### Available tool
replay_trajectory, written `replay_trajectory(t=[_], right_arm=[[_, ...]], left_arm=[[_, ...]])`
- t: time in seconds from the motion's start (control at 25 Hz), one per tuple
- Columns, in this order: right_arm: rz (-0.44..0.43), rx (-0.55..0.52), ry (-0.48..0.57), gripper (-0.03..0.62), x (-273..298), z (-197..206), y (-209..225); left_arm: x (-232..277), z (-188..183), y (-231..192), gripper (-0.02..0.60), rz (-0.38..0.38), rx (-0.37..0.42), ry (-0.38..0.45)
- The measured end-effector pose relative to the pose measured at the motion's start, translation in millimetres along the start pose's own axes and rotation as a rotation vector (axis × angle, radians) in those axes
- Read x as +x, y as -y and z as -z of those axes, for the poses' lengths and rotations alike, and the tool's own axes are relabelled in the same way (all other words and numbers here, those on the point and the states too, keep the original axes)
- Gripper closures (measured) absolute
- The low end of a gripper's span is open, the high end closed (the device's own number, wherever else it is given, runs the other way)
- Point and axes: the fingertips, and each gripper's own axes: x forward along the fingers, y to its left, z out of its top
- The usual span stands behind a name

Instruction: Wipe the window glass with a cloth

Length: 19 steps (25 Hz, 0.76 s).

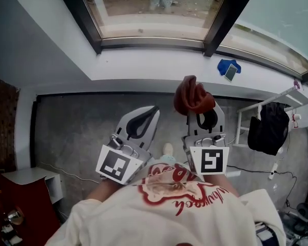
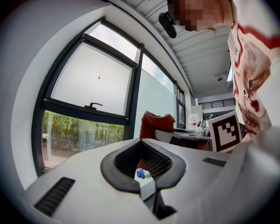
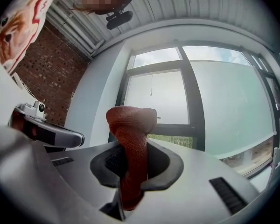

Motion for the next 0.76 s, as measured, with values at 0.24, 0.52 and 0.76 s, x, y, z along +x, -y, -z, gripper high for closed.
replay_trajectory(t=[0.24,0.52,0.76], right_arm=[[0.009,-0.023,0.005,0.523,2.3,-4.7,-0.2],[0.005,-0.030,0.015,0.523,3.4,-6.6,3.3],[0.008,-0.027,0.010,0.523,2.9,-7.3,4.1]], left_arm=[[3.1,-2.4,-6.2,0.560,0.007,0.001,0.014],[8.5,-5.4,-5.5,0.560,0.011,0.007,0.024],[7.7,-7.5,-5.2,0.560,0.011,0.005,0.030]])
